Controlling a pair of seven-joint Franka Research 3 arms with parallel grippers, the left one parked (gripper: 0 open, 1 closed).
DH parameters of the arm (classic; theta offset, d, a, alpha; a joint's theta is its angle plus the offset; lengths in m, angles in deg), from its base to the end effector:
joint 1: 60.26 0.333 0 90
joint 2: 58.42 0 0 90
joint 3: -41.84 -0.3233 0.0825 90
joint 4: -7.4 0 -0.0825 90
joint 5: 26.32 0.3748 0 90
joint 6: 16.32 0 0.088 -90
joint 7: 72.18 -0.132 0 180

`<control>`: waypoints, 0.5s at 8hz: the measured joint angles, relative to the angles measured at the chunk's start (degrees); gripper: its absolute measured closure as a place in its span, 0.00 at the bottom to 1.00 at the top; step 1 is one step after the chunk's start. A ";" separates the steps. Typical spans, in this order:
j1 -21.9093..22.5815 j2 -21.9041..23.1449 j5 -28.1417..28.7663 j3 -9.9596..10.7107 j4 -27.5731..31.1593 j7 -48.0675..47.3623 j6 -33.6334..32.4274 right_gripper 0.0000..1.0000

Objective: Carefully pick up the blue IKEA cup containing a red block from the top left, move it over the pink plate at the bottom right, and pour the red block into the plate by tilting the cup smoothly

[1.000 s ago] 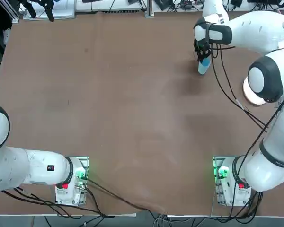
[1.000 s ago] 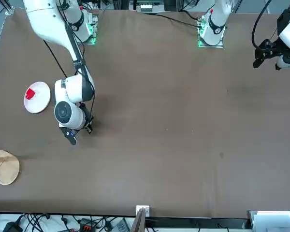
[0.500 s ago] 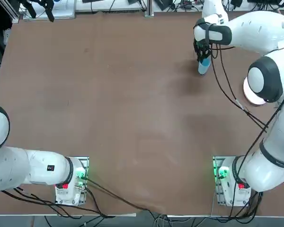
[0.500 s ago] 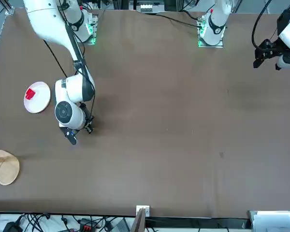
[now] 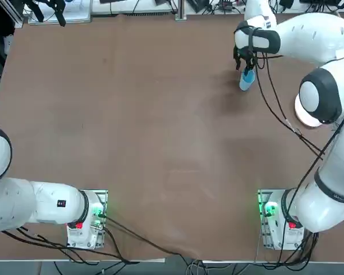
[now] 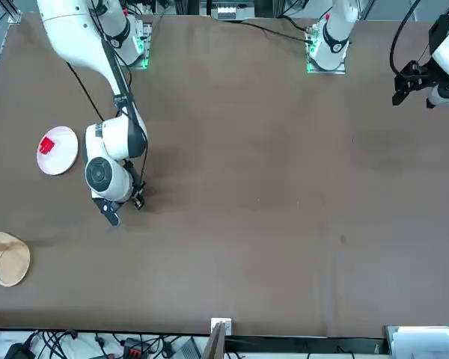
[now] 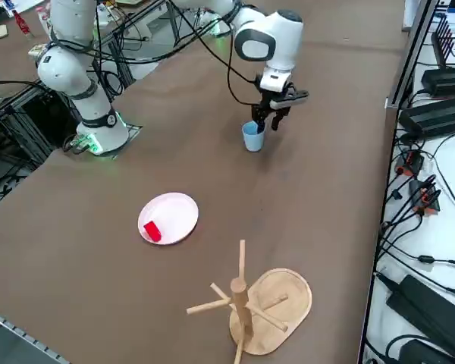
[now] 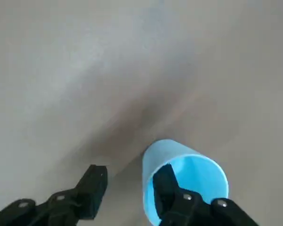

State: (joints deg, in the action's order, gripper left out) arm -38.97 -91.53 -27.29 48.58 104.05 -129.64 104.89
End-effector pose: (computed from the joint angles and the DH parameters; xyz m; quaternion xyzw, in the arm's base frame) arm 0.6320 0.1696 0.2412 0.9318 -0.3533 -0.0356 0.0748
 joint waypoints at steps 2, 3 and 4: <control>-0.09 0.21 -0.12 1.24 -5.40 1.61 -5.16 0.31; -0.25 0.61 -0.08 1.68 -9.27 3.15 -9.27 0.29; -0.60 1.36 0.37 1.93 -12.86 4.68 -12.15 0.23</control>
State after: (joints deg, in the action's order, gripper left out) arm -39.57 -90.17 -26.92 50.51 91.19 -124.96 92.74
